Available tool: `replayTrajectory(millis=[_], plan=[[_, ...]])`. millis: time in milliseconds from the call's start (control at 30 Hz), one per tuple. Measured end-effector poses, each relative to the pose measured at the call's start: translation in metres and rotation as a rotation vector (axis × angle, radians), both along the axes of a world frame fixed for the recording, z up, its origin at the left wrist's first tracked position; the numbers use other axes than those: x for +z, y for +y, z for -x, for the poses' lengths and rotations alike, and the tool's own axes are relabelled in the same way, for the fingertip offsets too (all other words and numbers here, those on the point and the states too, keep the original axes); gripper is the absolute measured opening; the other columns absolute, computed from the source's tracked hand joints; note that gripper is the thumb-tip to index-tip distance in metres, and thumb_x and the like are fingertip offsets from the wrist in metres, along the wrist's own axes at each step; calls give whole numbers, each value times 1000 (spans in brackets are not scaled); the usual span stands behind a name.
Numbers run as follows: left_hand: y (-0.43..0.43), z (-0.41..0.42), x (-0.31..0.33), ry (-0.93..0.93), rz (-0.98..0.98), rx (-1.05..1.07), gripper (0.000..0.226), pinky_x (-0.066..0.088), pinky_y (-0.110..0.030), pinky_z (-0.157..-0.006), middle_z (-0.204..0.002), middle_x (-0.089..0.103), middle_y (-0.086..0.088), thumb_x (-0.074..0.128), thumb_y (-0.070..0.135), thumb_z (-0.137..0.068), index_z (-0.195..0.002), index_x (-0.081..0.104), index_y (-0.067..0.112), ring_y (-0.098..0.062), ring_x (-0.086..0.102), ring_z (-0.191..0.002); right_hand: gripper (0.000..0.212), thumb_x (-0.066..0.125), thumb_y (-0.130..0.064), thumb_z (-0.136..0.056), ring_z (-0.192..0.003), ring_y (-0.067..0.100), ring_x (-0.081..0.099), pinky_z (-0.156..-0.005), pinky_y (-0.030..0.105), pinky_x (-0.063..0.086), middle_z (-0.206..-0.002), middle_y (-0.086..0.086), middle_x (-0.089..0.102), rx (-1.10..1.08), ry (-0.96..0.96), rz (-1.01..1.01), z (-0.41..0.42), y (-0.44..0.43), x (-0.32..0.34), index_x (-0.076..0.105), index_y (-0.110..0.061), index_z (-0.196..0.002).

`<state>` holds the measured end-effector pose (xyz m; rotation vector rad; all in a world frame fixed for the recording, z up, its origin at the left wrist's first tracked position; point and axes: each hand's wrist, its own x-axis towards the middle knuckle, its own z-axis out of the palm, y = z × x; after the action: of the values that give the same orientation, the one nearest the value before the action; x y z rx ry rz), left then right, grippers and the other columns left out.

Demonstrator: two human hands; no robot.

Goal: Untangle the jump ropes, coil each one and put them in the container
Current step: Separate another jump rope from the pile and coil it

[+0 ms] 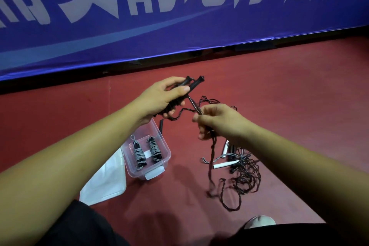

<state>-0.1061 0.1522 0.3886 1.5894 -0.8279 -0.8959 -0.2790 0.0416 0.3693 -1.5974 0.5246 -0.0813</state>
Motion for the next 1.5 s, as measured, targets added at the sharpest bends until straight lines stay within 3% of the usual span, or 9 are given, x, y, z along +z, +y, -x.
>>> replayTrajectory(millis=[133,300,433,600,767,1133,1267,1400,1500], plan=[[5,-25,1,-81,-7,120,14,34,-20,-42,-73,63,-7,68,31,-92,-104,63,25,-16,47,-44,10,62,-7,-97,-58,19,60,-61,30,57,-63,7,55,81,95,70,11,2,2,65,3,-97],[19,-43,-9,-780,-276,-14,32,43,-25,-59,-81,64,7,79,41,-79,-104,61,32,-8,58,-64,9,71,-7,-89,-48,10,35,-47,22,30,-53,-5,44,115,71,161,6,-4,20,70,-2,-96],[15,-30,-13,-1185,-489,-167,30,46,-31,-63,-86,64,5,67,51,-78,-101,54,38,-24,62,-80,19,67,-21,-93,-47,10,40,-46,22,32,-56,-1,55,200,67,520,1,7,35,73,-9,-80],[13,-15,-29,-1232,-539,-389,50,50,-31,-62,-72,61,12,62,80,-62,-85,50,38,-15,62,-73,19,70,-21,-89,-45,6,37,-47,23,33,-55,-4,53,192,44,792,-5,3,44,71,-18,-70],[15,-5,-26,-1294,-447,-445,63,54,-33,-64,-72,63,10,46,90,-63,-96,56,38,-14,62,-70,8,79,-21,-81,-51,5,53,-53,29,45,-65,1,70,84,-5,841,-9,-8,52,76,-16,-76],[29,6,-5,-683,-60,-548,15,45,-26,-56,-65,62,7,67,47,-86,-94,65,34,-8,56,-55,33,82,-32,-81,-55,19,44,-51,34,38,-61,5,64,-37,-57,520,-1,-32,36,62,-6,-81],[26,10,2,-429,110,-378,26,45,-31,-47,-67,64,-3,59,48,-87,-99,61,25,-21,55,-49,24,72,-33,-90,-49,15,37,-45,23,28,-57,4,59,-91,-68,427,2,-32,34,65,-13,-77],[23,7,4,-300,181,-234,56,44,-26,-48,-67,61,-2,55,35,-95,-145,32,48,-19,51,-51,33,61,-38,-97,-49,15,41,-47,27,33,-57,6,54,-69,-52,392,0,-24,36,67,-18,-72],[19,3,7,-289,172,-172,50,44,-27,-51,-74,62,-5,55,35,-94,-141,44,50,-22,52,-54,39,54,-42,-100,-50,15,45,-46,24,38,-60,10,52,-27,10,410,-1,-19,37,69,-13,-79]])
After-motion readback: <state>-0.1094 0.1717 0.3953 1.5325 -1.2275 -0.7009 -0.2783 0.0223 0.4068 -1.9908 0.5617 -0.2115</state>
